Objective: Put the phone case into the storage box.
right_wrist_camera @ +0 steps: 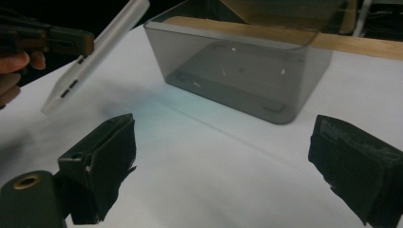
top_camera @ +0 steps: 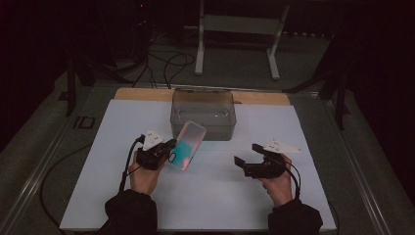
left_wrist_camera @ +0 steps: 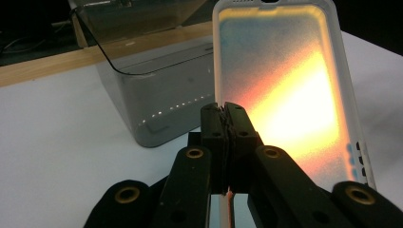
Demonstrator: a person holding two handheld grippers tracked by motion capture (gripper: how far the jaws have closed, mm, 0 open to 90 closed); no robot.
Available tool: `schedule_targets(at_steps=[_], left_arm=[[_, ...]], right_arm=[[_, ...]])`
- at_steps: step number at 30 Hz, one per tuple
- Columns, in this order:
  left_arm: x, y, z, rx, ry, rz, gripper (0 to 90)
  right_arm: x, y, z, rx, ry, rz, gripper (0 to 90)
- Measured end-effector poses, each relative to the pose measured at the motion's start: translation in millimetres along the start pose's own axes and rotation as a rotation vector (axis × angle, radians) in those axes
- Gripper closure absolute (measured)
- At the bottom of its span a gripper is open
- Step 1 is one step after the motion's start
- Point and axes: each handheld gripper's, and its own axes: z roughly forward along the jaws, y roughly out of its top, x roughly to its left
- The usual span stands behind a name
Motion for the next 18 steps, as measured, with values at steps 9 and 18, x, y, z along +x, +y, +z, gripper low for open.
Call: schedule_targets(at_steps=[9, 18], left_arm=[[-1.6, 0.1, -0.6, -0.008, 0.005, 0.002, 89.1], [-1.9, 0.0, -0.2, -0.005, 0.001, 0.007, 89.1]], right_arm=[[12.5, 12.5, 13.0, 0.000, 0.038, -0.012, 8.6], [21.1, 17.1, 24.2, 0.013, 0.071, -0.005, 8.6]])
